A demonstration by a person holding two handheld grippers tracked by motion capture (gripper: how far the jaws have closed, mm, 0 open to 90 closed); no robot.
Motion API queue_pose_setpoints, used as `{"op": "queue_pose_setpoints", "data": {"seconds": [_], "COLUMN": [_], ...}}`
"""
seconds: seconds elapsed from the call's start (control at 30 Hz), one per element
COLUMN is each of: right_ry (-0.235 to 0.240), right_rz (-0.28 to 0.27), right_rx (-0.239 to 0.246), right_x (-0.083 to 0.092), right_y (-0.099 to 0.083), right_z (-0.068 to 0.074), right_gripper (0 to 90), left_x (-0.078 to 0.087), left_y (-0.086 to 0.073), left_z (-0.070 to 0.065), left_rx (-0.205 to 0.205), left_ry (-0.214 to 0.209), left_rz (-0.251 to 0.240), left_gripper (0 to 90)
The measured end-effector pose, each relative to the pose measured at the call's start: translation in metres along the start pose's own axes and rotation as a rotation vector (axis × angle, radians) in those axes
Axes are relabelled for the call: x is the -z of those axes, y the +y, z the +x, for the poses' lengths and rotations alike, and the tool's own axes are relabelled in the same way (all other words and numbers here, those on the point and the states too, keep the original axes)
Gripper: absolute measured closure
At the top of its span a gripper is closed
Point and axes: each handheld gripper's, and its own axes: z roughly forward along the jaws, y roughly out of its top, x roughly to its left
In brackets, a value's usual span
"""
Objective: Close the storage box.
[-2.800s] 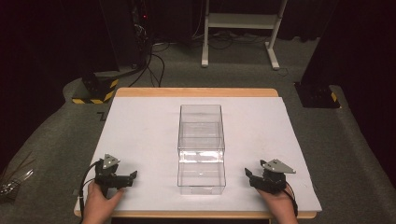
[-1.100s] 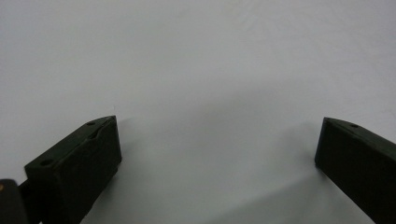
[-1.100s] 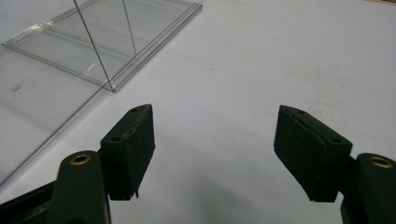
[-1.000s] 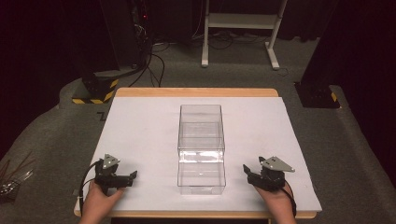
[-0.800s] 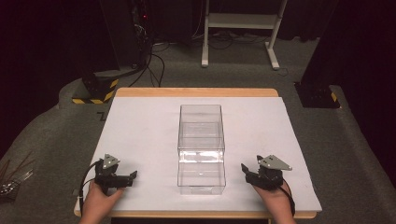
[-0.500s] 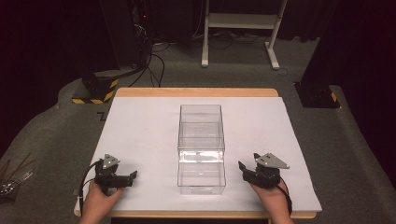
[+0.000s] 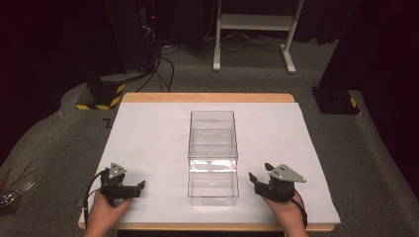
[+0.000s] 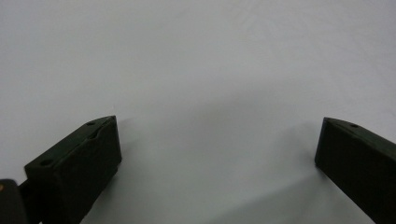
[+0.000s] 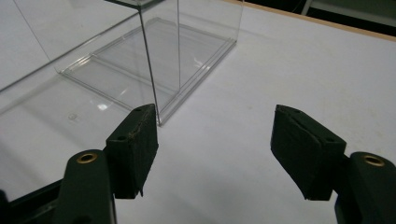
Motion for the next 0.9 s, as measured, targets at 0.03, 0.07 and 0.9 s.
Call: {"op": "queue_pose_setpoints", "data": {"seconds": [0.03, 0.07, 0.9], "right_ry": [0.000, 0.007, 0.056], "right_rz": [0.000, -0.007, -0.050], "right_rx": [0.000, 0.001, 0.003], "right_x": [0.000, 0.002, 0.020], "right_y": [0.000, 0.001, 0.004], "right_z": [0.000, 0.002, 0.017], "right_gripper": [32.2, 32.2, 31.1], "left_x": [0.000, 0.000, 0.000], "left_y": [0.000, 0.000, 0.000], "left_z": [0.000, 0.000, 0.000], "left_rx": [0.000, -0.001, 0.000], "left_ry": [0.000, 0.001, 0.001], "left_rz": [0.000, 0.000, -0.001], "left_gripper": [0.5, 0.5, 0.5]}}
